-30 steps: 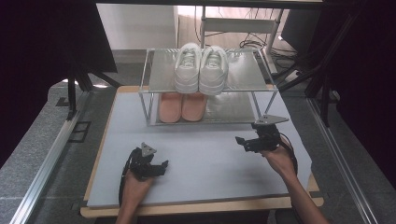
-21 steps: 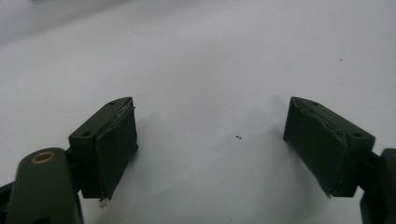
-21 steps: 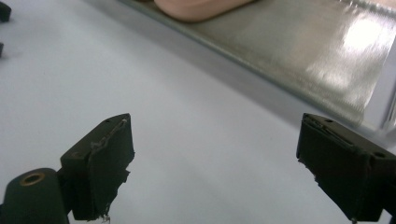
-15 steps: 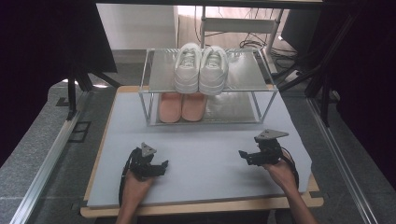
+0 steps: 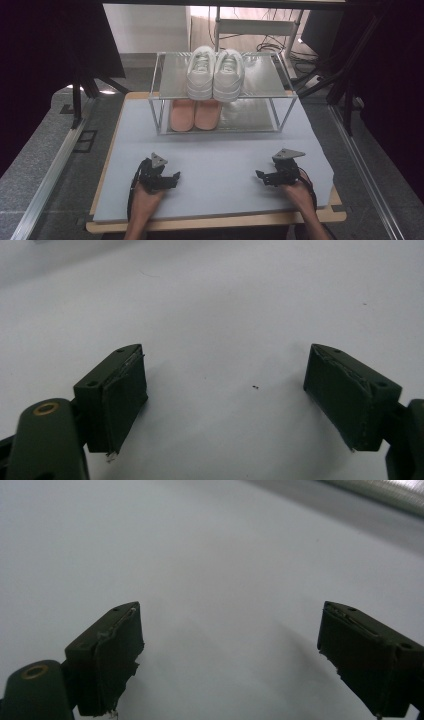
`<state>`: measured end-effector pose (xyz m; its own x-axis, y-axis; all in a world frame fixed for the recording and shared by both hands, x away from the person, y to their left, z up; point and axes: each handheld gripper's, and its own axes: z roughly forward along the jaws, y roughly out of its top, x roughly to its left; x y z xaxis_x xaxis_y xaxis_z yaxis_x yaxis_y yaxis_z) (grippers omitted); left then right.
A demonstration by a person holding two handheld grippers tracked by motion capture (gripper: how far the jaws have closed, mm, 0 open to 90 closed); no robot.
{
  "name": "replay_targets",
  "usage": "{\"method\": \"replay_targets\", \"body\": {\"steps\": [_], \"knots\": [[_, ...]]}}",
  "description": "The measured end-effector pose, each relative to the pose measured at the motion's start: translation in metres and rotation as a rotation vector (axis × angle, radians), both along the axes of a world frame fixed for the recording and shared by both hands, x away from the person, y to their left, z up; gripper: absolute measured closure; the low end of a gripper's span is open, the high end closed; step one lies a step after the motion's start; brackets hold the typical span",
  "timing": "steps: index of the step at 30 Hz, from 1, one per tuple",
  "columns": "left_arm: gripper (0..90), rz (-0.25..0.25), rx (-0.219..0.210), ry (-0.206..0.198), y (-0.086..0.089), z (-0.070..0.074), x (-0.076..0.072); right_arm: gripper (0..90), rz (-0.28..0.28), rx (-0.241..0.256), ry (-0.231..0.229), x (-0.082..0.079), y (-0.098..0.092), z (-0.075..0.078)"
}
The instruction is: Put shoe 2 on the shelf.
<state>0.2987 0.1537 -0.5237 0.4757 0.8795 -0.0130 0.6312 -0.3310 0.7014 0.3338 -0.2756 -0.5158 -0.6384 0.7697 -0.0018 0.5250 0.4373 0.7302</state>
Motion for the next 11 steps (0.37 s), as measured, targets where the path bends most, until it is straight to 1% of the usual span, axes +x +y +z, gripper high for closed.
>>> {"method": "replay_targets", "body": {"steps": [2, 11], "knots": [[17.5, 0.000, 0.000, 0.000, 0.0000, 0.0000, 0.0000, 11.2, 0.006, -0.011, 0.009, 0.0000, 0.0012, -0.0056], [17.6, -0.001, -0.001, 0.000, -0.0001, -0.0001, -0.0002, 11.6, 0.005, -0.001, 0.011, 0.0004, -0.0001, -0.0061]]}}
